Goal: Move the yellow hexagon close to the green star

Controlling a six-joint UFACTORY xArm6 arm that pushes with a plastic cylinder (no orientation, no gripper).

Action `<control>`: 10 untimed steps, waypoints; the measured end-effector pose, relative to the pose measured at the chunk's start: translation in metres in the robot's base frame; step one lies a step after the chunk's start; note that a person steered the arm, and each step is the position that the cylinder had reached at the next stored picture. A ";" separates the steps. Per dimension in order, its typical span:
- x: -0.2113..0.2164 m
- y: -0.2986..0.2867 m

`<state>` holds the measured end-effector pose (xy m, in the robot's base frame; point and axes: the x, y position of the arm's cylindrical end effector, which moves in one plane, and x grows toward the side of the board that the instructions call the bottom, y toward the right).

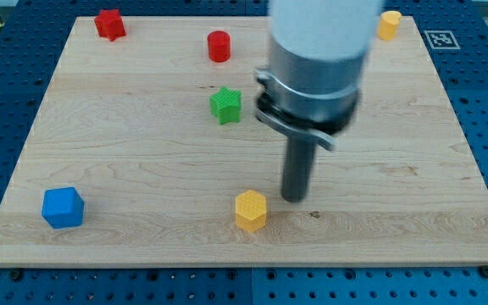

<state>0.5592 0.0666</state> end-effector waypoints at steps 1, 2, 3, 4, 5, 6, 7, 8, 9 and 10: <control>0.027 0.001; 0.027 -0.002; 0.036 -0.038; 0.039 -0.071; 0.037 -0.070; 0.034 -0.052; 0.034 -0.044; 0.034 -0.051; 0.028 -0.070; 0.011 -0.082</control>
<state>0.5703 -0.0152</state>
